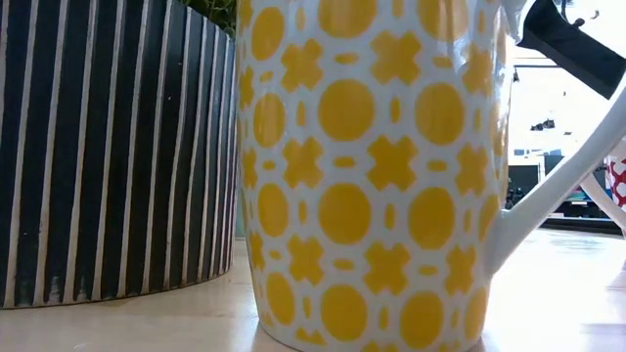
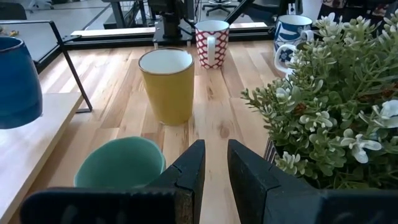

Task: Place coffee mugs
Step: Put the blue mug on the shelf

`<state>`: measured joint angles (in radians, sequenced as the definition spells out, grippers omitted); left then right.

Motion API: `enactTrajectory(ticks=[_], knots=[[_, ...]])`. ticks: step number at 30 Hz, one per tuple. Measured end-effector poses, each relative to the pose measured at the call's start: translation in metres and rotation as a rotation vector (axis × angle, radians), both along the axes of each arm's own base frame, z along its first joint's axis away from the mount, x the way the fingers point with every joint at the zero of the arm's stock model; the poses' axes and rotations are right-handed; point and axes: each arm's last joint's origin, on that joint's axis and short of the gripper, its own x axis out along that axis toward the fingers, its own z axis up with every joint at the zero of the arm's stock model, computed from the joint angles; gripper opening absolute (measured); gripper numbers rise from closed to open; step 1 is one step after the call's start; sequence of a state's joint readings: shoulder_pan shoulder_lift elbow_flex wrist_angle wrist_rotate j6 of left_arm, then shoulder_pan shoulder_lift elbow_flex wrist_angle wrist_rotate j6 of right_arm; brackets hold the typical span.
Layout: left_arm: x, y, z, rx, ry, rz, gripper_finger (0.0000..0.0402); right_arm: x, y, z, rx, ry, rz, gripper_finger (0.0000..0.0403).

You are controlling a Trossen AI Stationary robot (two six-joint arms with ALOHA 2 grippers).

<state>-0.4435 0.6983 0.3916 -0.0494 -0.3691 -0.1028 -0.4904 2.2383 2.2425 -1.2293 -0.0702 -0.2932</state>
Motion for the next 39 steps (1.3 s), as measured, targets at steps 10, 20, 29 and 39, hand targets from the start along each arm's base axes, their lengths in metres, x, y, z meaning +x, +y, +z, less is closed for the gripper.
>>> enactTrajectory(ticks=[10, 20, 29, 39], knots=[[0.0, 0.0, 0.0, 0.001, 0.003, 0.0, 0.006, 0.004, -0.001, 0.002, 0.008, -0.052, -0.058, 0.0], [0.0, 0.0, 0.0, 0.004, 0.004, -0.001, 0.006, 0.014, 0.006, -0.007, -0.028, -0.038, -0.053, 0.0], [0.0, 0.0, -0.001, 0.004, 0.005, -0.001, 0.006, 0.015, 0.007, -0.011, -0.019, -0.019, -0.053, 0.0], [0.0, 0.0, 0.0, 0.004, 0.005, -0.001, 0.006, 0.02, 0.005, -0.022, -0.021, 0.0, -0.041, 0.0]])
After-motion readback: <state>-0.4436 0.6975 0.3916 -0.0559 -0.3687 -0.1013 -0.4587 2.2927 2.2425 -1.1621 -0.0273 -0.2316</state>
